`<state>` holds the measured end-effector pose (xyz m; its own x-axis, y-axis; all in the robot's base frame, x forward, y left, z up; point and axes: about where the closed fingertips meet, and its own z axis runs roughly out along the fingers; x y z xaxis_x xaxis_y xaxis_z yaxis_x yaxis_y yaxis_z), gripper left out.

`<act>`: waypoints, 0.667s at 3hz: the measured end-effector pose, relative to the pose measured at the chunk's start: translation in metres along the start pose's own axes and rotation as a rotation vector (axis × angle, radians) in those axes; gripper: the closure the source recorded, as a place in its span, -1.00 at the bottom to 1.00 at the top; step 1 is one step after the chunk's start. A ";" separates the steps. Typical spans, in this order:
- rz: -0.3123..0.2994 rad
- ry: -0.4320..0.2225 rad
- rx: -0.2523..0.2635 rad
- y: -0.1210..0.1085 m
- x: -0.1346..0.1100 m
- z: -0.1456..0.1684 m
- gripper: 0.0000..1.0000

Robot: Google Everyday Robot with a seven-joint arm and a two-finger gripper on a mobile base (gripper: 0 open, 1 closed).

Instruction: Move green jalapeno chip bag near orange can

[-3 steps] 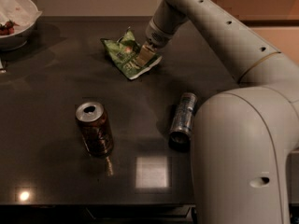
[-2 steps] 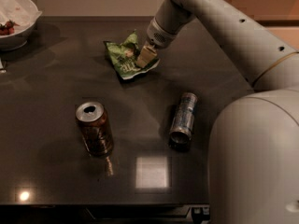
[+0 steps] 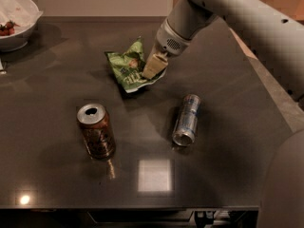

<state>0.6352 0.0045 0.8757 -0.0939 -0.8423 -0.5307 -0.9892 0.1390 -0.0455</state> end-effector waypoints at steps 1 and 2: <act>-0.066 -0.016 -0.038 0.028 0.013 -0.010 1.00; -0.127 -0.027 -0.077 0.053 0.026 -0.019 0.63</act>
Offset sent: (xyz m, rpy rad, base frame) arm -0.0862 -0.0431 0.0016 0.0259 -0.0082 0.2277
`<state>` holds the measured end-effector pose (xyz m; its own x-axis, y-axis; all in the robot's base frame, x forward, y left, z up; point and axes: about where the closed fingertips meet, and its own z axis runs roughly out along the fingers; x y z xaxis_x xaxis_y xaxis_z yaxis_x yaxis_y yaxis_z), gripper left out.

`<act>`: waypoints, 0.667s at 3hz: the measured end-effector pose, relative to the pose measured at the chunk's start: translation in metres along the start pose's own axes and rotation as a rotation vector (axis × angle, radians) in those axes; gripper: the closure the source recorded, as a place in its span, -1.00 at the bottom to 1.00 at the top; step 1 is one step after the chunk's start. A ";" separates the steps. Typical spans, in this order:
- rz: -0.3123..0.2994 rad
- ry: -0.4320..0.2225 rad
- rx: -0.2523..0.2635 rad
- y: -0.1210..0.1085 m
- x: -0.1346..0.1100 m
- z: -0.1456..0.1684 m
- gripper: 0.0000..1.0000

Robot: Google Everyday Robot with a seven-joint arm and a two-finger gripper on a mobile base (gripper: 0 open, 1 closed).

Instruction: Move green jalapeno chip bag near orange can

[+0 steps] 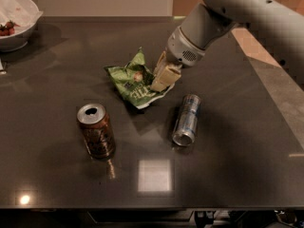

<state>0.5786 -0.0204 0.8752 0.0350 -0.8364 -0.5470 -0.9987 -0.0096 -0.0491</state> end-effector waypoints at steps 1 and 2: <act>-0.036 -0.022 -0.044 0.023 0.000 -0.004 0.20; -0.060 -0.050 -0.089 0.043 -0.008 -0.002 -0.27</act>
Offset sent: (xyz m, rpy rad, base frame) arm -0.0677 0.0105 0.0086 0.0747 0.0725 0.1535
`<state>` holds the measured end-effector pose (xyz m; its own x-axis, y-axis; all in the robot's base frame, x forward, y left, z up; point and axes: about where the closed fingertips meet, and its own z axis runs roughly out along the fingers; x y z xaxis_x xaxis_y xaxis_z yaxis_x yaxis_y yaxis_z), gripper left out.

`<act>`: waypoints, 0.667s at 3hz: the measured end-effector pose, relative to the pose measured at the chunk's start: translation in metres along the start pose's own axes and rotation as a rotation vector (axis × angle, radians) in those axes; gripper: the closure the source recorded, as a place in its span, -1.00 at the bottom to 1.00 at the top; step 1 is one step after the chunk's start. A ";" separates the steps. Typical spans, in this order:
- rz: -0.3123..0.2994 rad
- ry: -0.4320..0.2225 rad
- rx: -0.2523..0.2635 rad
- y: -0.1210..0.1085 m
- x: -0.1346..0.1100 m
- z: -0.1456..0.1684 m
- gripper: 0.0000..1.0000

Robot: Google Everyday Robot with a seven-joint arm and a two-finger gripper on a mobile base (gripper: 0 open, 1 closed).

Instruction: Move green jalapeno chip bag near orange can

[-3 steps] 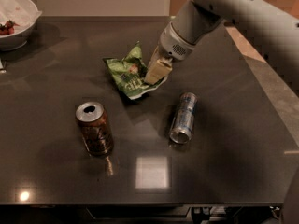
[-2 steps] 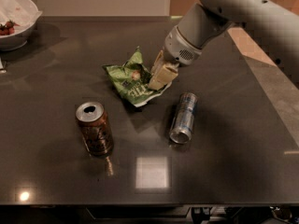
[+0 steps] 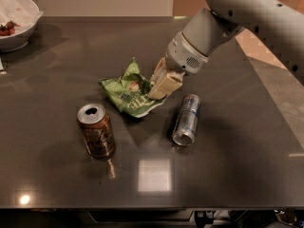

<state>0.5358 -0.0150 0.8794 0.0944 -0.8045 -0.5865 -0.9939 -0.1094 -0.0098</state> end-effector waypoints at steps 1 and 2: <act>-0.015 -0.022 -0.038 0.013 -0.010 0.005 -0.73; -0.029 -0.044 -0.062 0.024 -0.017 0.006 -1.00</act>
Offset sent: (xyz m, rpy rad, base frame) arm -0.0387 0.0165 0.0107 0.0619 0.0547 0.0876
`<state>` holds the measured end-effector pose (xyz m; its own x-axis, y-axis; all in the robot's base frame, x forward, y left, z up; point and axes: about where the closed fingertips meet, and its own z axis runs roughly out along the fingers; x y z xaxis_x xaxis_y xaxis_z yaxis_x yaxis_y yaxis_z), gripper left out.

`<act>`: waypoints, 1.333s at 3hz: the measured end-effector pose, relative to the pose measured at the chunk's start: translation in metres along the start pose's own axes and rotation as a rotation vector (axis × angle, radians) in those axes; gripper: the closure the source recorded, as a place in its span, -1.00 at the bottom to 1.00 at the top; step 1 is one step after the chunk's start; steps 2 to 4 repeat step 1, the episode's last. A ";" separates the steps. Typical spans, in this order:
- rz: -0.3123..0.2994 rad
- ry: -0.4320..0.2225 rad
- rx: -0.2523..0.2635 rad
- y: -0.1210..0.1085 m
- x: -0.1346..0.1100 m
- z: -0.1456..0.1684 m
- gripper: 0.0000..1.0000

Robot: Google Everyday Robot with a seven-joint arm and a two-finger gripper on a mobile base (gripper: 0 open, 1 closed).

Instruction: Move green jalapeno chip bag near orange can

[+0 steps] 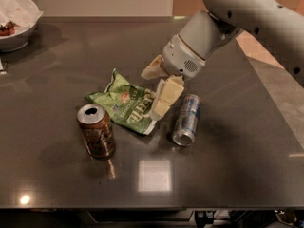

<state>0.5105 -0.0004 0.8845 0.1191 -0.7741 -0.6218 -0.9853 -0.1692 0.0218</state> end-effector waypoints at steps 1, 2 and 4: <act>0.000 0.000 0.000 0.000 0.000 0.000 -1.00; 0.000 0.000 0.000 0.000 0.000 0.000 -1.00; 0.000 0.000 0.000 0.000 0.000 0.000 -1.00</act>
Offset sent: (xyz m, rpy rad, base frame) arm 0.0000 0.0000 0.0000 0.0000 0.0000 0.0000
